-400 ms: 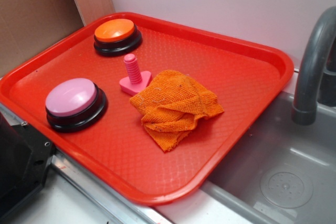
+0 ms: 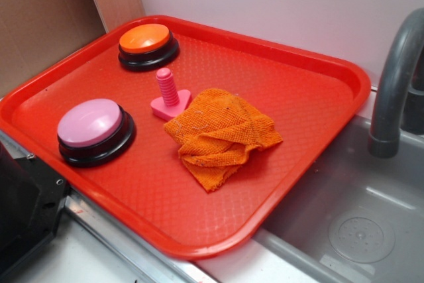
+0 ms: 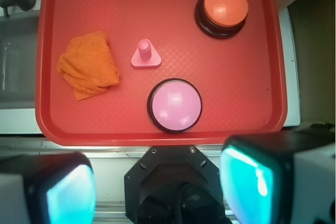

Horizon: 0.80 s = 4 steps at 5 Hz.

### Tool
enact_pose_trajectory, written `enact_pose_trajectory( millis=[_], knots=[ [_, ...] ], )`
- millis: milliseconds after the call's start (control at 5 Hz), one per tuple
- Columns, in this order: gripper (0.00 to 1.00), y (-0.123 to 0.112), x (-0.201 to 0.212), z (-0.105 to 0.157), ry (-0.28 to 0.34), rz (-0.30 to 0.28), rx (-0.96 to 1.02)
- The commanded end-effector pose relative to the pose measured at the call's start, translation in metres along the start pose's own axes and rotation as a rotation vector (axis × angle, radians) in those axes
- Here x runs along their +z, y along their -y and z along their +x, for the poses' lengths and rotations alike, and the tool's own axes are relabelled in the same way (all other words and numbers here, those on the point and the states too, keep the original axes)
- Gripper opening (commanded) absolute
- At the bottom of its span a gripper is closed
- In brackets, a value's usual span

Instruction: Push the pink button.

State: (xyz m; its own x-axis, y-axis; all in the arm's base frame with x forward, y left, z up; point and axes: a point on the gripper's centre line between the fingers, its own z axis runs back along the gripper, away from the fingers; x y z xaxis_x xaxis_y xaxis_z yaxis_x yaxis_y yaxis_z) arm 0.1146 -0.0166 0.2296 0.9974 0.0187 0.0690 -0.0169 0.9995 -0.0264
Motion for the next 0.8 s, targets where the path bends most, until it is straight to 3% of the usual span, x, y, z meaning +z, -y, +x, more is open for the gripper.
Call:
enact_pose_trajectory(
  millis=[0,200,600],
  knots=[
    [1.0,-0.031,-0.068,0.035,0.046,0.022,0.004],
    [1.0,-0.026,-0.109,0.035,0.083,0.031,-0.038],
    [1.0,-0.026,-0.14,0.036,0.035,0.064,-0.052]
  ],
)
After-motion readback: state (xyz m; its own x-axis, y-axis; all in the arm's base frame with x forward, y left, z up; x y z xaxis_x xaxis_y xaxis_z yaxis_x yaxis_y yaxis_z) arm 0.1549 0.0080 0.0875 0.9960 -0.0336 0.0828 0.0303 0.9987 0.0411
